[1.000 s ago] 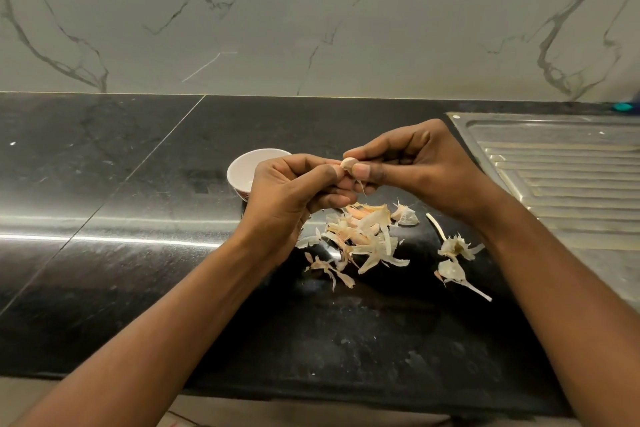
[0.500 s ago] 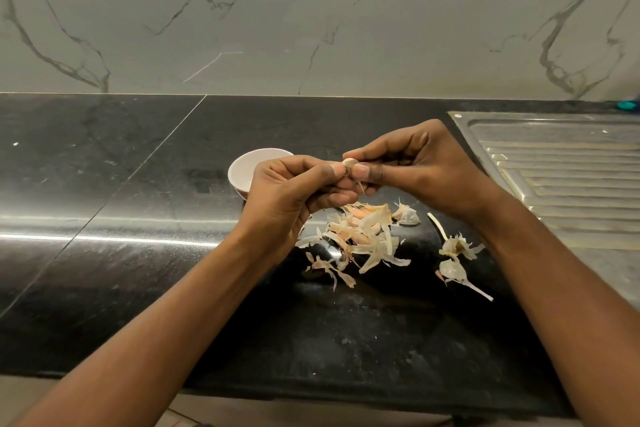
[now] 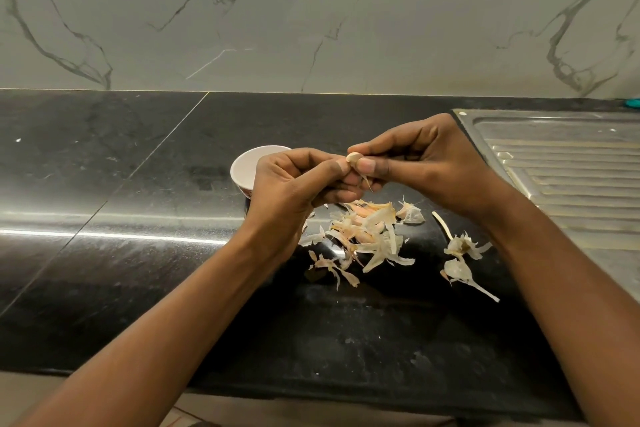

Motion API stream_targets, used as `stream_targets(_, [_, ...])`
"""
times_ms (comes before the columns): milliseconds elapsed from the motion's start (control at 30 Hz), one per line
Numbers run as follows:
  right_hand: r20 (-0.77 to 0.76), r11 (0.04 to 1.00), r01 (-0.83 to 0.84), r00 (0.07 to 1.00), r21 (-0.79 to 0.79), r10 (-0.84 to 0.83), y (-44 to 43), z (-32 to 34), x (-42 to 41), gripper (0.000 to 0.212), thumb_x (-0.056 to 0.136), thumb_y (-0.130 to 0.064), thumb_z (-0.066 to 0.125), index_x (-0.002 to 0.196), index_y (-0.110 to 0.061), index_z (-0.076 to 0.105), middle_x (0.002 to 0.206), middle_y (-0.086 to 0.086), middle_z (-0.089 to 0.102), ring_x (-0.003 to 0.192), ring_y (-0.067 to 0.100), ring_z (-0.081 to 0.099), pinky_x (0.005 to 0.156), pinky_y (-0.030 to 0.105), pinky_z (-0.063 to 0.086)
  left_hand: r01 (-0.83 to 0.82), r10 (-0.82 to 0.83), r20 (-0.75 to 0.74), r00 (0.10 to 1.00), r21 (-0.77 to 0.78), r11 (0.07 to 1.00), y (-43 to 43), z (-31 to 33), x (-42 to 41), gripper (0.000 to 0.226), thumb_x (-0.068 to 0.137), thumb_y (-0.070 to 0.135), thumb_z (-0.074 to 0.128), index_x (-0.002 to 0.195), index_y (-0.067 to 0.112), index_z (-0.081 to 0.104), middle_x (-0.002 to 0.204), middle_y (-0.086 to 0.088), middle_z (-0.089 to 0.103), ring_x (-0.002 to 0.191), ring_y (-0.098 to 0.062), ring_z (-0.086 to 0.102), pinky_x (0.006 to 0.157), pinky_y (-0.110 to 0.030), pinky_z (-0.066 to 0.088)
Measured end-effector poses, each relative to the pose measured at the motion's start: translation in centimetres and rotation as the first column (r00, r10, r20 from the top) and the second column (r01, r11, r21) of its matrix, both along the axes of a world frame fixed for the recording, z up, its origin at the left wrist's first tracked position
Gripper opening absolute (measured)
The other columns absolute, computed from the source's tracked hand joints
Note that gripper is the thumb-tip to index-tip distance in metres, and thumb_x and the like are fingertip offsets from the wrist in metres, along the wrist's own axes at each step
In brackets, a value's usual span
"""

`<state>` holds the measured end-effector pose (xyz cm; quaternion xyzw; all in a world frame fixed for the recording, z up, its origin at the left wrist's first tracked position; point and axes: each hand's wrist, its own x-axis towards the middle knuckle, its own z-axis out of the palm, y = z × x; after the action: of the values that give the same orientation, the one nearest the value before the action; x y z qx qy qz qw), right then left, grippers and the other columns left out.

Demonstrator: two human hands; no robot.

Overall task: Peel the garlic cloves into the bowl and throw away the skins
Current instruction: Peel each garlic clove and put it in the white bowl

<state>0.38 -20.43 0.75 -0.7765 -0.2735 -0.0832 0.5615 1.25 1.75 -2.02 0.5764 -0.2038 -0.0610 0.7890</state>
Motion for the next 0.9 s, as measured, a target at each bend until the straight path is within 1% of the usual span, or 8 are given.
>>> stream_targets(133, [0.033,0.997,0.033,0.999,-0.068,-0.031,-0.4,0.3,0.0,0.027,0.092,0.0,0.079,0.118,0.003,0.077,0.104,0.007,0.083,0.088,0.025,0.081,0.078,0.031,0.067,-0.038,0.034,0.066,0.997,0.074,0.997,-0.1,-0.1,0.0,0.018,0.095,0.007,0.072,0.103,-0.008,0.075,0.093,-0.026,0.077,0.078,-0.032,0.075,0.074,-0.031,0.064])
stream_targets(233, [0.044,0.993,0.029,0.999,-0.115,-0.025,-0.1,0.2,0.0,0.026,0.091,-0.002,0.08,0.116,0.002,0.078,0.099,0.006,0.083,0.082,0.023,0.08,0.075,0.029,0.066,-0.117,0.101,0.127,0.987,0.127,0.985,-0.2,-0.2,-0.1,0.014,0.095,0.008,0.074,0.097,-0.006,0.075,0.086,-0.021,0.078,0.072,-0.03,0.076,0.069,-0.03,0.064])
stream_targets(367, [0.06,0.99,0.037,0.998,-0.138,-0.029,0.2,0.0,0.2,0.025,0.09,-0.006,0.082,0.115,0.0,0.079,0.098,0.006,0.083,0.082,0.022,0.08,0.074,0.031,0.067,-0.178,0.153,0.17,0.973,0.14,0.974,-0.1,-0.4,-0.1,0.009,0.096,0.001,0.07,0.092,-0.006,0.075,0.078,-0.018,0.077,0.063,-0.027,0.074,0.063,-0.029,0.062])
stream_targets(467, [0.071,0.99,0.04,0.997,-0.132,-0.031,0.3,-0.1,0.2,0.025,0.091,-0.006,0.081,0.115,0.001,0.079,0.098,0.005,0.083,0.082,0.022,0.08,0.073,0.03,0.066,-0.183,0.164,0.146,0.976,0.125,0.975,-0.1,-0.5,-0.1,0.012,0.096,-0.003,0.068,0.087,-0.005,0.074,0.076,-0.019,0.075,0.06,-0.026,0.072,0.061,-0.029,0.062])
stream_targets(600, [0.067,0.994,0.033,0.997,-0.1,-0.027,0.5,-0.2,0.2,0.026,0.091,-0.003,0.081,0.116,0.002,0.078,0.099,0.008,0.083,0.083,0.024,0.081,0.075,0.037,0.068,-0.167,0.159,0.087,0.984,0.096,0.981,-0.1,-0.4,-0.1,0.013,0.096,-0.006,0.066,0.084,-0.007,0.073,0.074,-0.021,0.074,0.057,-0.025,0.071,0.059,-0.029,0.061])
stream_targets(700, [0.066,0.997,0.011,0.998,-0.078,-0.006,0.7,-0.3,0.1,0.026,0.091,0.0,0.08,0.116,0.004,0.077,0.1,0.008,0.083,0.086,0.022,0.081,0.077,0.033,0.067,-0.159,0.157,0.043,0.987,0.062,0.985,-0.2,-0.3,-0.1,0.016,0.094,-0.01,0.064,0.082,-0.005,0.073,0.073,-0.021,0.073,0.057,-0.025,0.069,0.058,-0.028,0.06])
stream_targets(800, [0.06,0.998,0.018,0.998,-0.063,-0.015,0.5,-0.1,0.1,0.026,0.091,0.0,0.079,0.117,0.003,0.077,0.102,0.008,0.083,0.087,0.024,0.081,0.078,0.035,0.067,-0.13,0.13,-0.001,0.991,0.036,0.991,-0.4,-0.2,-0.2,0.015,0.096,-0.005,0.066,0.084,-0.002,0.075,0.075,-0.021,0.074,0.058,-0.024,0.07,0.057,-0.025,0.059])
stream_targets(900, [0.041,0.999,0.021,0.999,-0.045,-0.019,0.2,0.0,0.0,0.027,0.092,0.001,0.078,0.119,0.004,0.076,0.104,0.01,0.082,0.091,0.024,0.081,0.081,0.034,0.067,-0.079,0.08,-0.016,0.997,0.019,0.997,-0.4,0.1,-0.1,0.013,0.097,0.0,0.066,0.089,-0.005,0.075,0.082,-0.024,0.075,0.064,-0.026,0.072,0.061,-0.025,0.061])
